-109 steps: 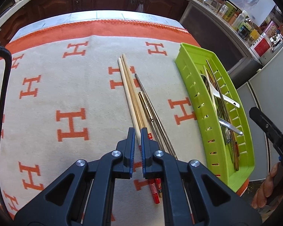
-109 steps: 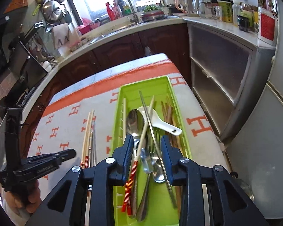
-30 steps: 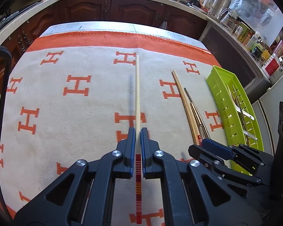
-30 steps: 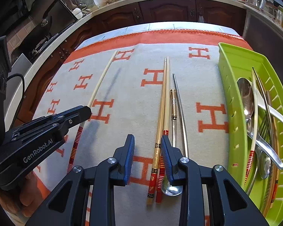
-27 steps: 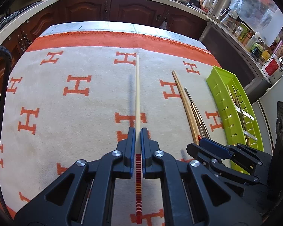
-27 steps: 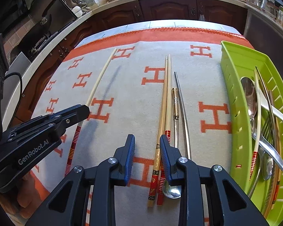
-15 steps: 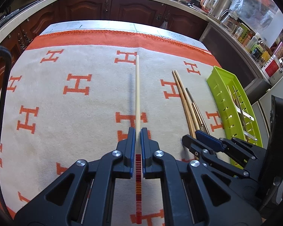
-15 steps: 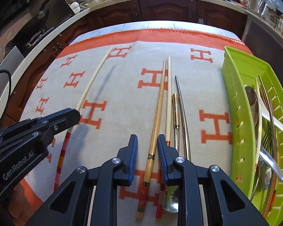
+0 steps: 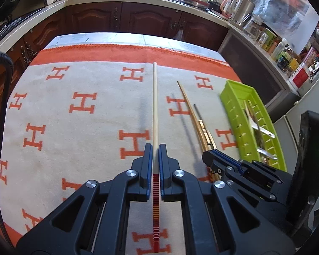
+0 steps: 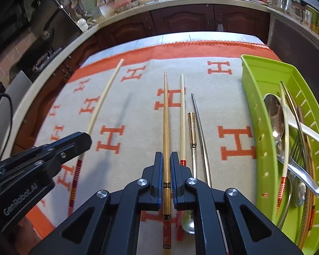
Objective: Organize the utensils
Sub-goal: 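Carry both chopsticks into the green tray and open both tools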
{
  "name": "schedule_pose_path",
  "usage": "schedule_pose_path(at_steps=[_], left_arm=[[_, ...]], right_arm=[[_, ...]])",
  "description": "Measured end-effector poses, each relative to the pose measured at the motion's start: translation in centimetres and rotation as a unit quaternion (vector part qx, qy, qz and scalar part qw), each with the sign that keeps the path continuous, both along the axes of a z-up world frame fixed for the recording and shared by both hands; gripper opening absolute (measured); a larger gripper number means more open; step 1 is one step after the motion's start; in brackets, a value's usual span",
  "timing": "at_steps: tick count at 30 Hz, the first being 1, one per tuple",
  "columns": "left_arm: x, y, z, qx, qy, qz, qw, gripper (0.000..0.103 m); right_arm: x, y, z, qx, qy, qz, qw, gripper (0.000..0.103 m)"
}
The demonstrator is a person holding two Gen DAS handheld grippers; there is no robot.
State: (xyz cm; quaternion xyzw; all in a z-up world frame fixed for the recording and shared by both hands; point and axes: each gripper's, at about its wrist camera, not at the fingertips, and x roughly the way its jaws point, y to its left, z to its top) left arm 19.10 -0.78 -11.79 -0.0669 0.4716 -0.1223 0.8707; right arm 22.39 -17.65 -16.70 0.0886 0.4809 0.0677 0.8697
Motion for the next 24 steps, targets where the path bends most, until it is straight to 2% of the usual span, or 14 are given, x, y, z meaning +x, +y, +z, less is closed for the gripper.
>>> schedule_pose_path(at_steps=[7,12,18,24], left_arm=[[-0.9,-4.6,3.0,-0.023,-0.007,-0.047,0.9986,0.003],[-1.2,-10.1,4.5,-0.038,-0.001,-0.099,0.9944,0.003],[-1.3,-15.8,4.5,-0.056,0.021,-0.127,0.9901,0.003],[0.0,-18.2,2.6,-0.075,0.054,-0.113,0.9893,0.003]], right_arm=[[-3.6,-5.3,4.5,0.046,-0.050,-0.039,0.997,0.006],[-6.1,-10.3,6.8,0.038,-0.081,-0.082,0.993,0.006],[-7.8,-15.6,6.8,0.015,-0.074,-0.124,0.989,0.006],[-8.7,-18.6,5.8,-0.003,-0.062,-0.128,0.990,0.007]])
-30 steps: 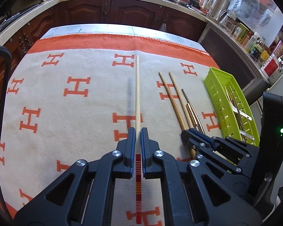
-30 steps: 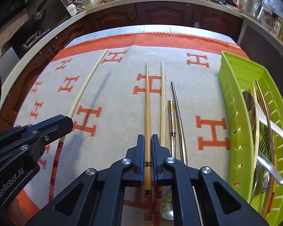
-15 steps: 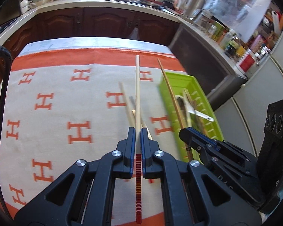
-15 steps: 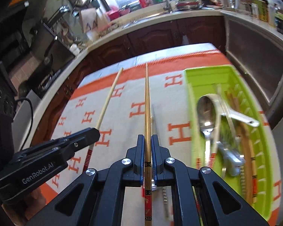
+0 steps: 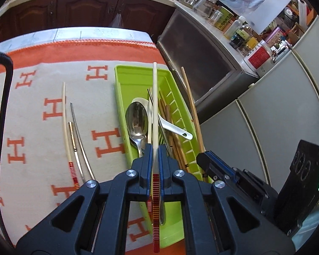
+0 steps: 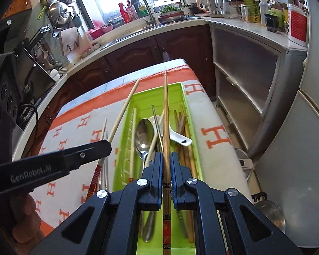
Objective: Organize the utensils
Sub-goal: 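Carry both chopsticks into the green tray and open both tools, then move both open tools back over the remaining utensils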
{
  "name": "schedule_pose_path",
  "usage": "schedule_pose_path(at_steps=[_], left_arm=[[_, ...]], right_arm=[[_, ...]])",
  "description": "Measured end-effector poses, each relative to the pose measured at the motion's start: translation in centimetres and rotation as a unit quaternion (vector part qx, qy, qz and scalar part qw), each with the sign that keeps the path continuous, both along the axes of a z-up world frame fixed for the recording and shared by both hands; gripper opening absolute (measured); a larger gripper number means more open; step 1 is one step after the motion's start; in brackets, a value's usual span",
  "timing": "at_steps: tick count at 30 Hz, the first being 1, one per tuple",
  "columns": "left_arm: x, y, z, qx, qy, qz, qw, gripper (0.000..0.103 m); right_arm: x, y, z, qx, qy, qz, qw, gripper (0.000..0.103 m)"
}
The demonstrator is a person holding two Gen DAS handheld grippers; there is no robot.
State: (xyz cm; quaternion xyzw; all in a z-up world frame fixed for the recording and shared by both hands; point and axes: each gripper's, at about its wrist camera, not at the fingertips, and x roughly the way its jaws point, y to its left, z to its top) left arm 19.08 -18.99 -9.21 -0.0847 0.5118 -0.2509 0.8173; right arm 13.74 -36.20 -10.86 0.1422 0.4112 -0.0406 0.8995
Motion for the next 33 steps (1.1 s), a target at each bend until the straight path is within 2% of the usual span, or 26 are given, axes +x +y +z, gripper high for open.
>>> schedule_pose_path(at_steps=[4,7,9,23,25,29,33], left_arm=[[0.8,-0.3,-1.9,0.011,0.021,0.005,0.9997,0.003],[0.9,-0.3,-2.6,0.016,0.027,0.004,0.9995,0.003],[0.8,-0.2,-2.9,0.019,0.029,0.003,0.9994,0.004],[0.0,3.7,-3.2,0.061,0.018,0.026,0.9977,0.004],[-0.4,4.2,-3.2,0.063,0.015,0.030,0.9974,0.004],[-1.1,5.3,-3.3,0.068,0.011,0.038,0.9969,0.004],[-1.9,6.3,-3.0,0.073,-0.001,0.044,0.9964,0.004]], right_arm=[[0.9,-0.3,-1.8,0.000,0.018,0.001,1.000,0.009],[1.2,-0.7,-2.3,0.008,0.018,0.003,1.000,0.019],[1.2,-0.4,-2.4,0.007,0.016,0.003,1.000,0.021],[0.9,1.6,-2.9,0.029,0.018,0.004,0.999,0.021],[0.8,1.9,-2.8,0.032,0.016,0.005,0.999,0.024],[0.2,2.7,-2.1,0.030,0.007,0.005,1.000,0.036],[-0.5,3.4,-1.4,0.023,0.004,0.012,1.000,0.037]])
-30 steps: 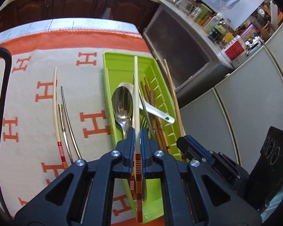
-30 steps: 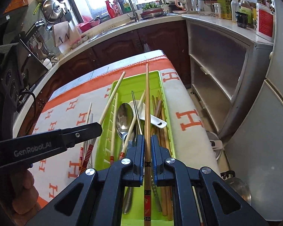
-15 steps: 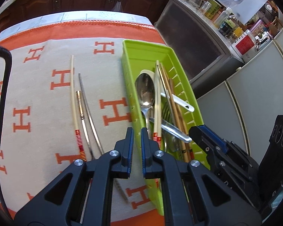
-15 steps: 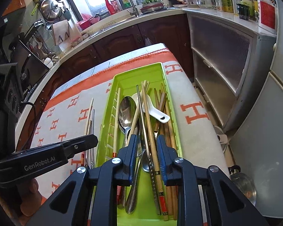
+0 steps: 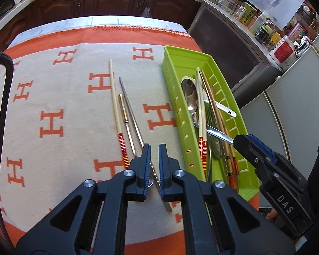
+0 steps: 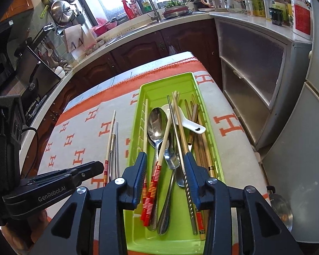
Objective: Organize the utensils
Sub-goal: 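Move both open tools back over the remaining utensils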
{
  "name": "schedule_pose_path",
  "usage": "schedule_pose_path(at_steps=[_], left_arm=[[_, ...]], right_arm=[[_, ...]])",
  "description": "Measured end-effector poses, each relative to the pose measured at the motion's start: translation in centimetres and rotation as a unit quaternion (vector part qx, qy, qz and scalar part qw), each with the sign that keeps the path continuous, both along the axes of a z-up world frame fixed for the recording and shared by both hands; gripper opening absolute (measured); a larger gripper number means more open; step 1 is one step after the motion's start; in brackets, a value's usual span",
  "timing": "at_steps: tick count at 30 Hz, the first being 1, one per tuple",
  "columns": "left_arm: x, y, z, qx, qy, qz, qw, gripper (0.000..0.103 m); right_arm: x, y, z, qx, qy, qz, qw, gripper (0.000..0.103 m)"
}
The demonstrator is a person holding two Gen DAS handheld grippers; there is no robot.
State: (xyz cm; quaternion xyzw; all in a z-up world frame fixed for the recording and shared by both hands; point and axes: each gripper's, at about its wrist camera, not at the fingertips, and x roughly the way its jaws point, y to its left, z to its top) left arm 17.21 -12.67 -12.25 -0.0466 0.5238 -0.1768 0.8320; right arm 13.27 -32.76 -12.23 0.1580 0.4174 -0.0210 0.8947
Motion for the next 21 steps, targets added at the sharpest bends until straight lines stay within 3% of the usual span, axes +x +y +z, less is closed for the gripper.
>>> schedule_pose_path(at_steps=[18,21], left_arm=[[-1.5,4.5,1.2,0.052,-0.064,0.027,0.9962,0.004],[-1.3,5.4,1.0,0.043,-0.059,0.028,0.9970,0.010]], right_arm=[[0.0,5.0,1.6,-0.009,0.001,0.056,0.998,0.043],[0.5,6.2,1.7,-0.011,0.003,0.067,0.998,0.043]])
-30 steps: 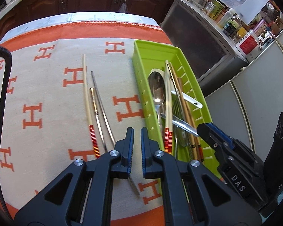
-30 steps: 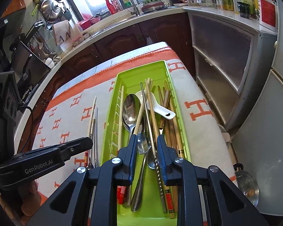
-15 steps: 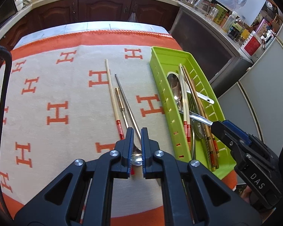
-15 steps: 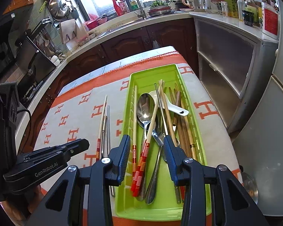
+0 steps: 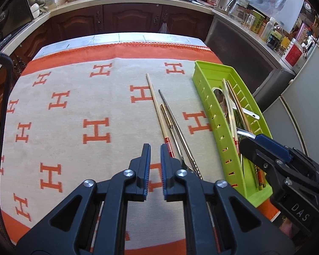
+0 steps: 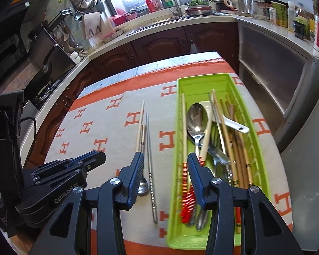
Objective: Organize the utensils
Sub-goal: 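Move both open tools back over the remaining utensils, then close the right tool on a red-striped chopstick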
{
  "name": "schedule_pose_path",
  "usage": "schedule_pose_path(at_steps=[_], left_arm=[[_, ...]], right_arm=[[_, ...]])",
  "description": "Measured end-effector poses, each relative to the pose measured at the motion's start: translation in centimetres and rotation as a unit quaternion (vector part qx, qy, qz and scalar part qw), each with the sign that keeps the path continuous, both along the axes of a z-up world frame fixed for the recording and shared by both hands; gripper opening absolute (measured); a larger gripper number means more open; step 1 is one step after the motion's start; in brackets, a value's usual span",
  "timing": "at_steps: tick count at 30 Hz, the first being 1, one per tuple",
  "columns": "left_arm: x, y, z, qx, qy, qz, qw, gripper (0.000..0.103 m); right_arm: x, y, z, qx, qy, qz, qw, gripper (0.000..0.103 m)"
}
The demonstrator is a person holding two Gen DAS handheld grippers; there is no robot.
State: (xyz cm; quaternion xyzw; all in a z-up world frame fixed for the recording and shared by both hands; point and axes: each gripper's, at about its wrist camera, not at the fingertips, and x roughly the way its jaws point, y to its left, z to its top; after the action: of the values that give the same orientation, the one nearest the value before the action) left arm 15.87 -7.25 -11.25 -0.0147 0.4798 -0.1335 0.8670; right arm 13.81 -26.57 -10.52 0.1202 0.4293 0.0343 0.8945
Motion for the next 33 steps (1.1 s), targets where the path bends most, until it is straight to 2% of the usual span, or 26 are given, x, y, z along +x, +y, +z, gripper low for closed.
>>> schedule_pose_path(at_steps=[2,4,11,15,21,33], left_arm=[[0.0,0.6,-0.1,-0.004,0.002,0.003,1.0000,0.021],[0.0,1.2,-0.2,-0.003,-0.003,0.007,1.0000,0.025],[0.6,3.9,-0.7,0.004,-0.010,0.030,0.9995,0.025],[1.1,5.5,-1.3,0.000,-0.005,0.043,0.9991,0.025],[1.8,7.2,-2.5,-0.007,0.006,0.055,0.9984,0.025],[2.7,8.0,-4.0,-0.020,0.021,0.054,0.9981,0.025]], right_arm=[[0.4,1.0,0.1,0.000,0.001,0.010,1.000,0.043],[0.7,1.9,0.2,-0.003,-0.001,0.019,1.000,0.043],[2.7,4.8,-0.4,-0.017,0.008,0.048,0.999,0.042],[4.7,6.4,-1.8,-0.025,0.031,0.060,0.997,0.027],[7.0,8.5,-4.6,-0.034,0.067,0.078,0.994,0.020],[10.2,10.0,-8.9,-0.067,0.111,0.067,0.989,0.017]])
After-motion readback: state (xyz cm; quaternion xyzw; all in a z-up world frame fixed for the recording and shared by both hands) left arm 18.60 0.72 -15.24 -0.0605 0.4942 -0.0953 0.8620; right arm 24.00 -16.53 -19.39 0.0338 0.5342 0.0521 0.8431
